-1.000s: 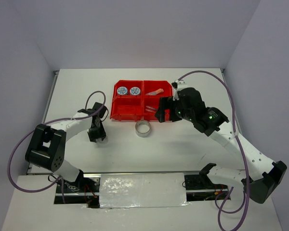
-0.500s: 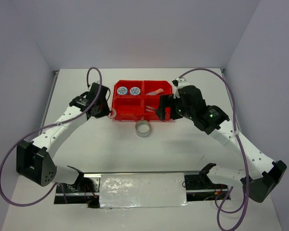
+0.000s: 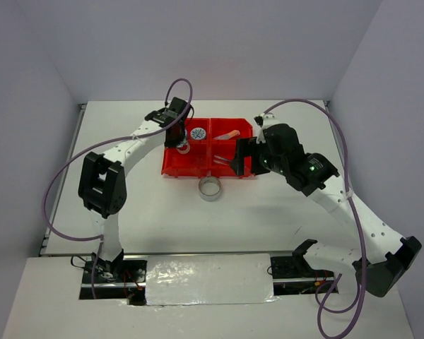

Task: Sort the stationery into containers
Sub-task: Place the stationery in the storage box.

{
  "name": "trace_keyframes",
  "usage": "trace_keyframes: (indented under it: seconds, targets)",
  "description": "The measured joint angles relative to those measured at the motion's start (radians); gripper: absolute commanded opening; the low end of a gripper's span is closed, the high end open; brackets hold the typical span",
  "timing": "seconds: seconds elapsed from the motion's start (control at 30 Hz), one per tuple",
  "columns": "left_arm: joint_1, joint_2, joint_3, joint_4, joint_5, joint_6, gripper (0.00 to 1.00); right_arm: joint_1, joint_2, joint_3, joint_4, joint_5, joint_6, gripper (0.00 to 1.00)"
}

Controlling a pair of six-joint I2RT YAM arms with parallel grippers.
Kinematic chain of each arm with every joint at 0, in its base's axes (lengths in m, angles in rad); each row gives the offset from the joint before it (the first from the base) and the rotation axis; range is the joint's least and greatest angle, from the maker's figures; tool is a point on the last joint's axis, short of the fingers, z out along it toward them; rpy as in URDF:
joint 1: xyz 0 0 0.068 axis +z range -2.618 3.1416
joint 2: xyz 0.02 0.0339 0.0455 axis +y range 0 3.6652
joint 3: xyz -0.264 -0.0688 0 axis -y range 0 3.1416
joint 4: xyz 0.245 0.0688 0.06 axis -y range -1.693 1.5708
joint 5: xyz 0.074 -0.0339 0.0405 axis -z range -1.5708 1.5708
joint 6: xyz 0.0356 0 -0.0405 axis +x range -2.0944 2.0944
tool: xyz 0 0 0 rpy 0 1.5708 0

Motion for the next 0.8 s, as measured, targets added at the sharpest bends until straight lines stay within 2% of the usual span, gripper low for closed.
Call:
trace_keyframes:
  seconds: [0.17,0.3,0.6,0.7,0.73,0.77,0.8]
  targets:
    - [-0.009,0.054,0.031,-0.028,-0.002,0.007,0.05,-0.003,-0.023,0.0,-0.018,0.003,0.0,1.0]
    - [-0.012,0.064,0.032,-0.028,0.005,0.006,0.13,-0.003,-0.034,0.0,-0.021,0.01,-0.001,1.0]
    - [-0.013,0.161,0.033,-0.028,0.018,0.003,0.22,-0.005,-0.037,0.0,-0.025,0.025,-0.005,1.0]
    - [-0.013,0.187,0.033,-0.033,0.021,0.004,0.37,-0.007,-0.037,0.0,-0.028,0.026,-0.011,1.0]
    - [-0.013,0.189,0.033,-0.035,0.023,0.003,0.49,-0.008,-0.037,0.0,-0.03,0.026,-0.013,1.0]
    - [-0.013,0.189,0.033,-0.037,0.024,0.005,0.56,-0.009,-0.037,0.0,-0.032,0.027,-0.014,1.0]
    - [-0.013,0.189,0.033,-0.038,0.025,0.003,0.72,-0.01,-0.037,0.0,-0.033,0.027,-0.016,1.0]
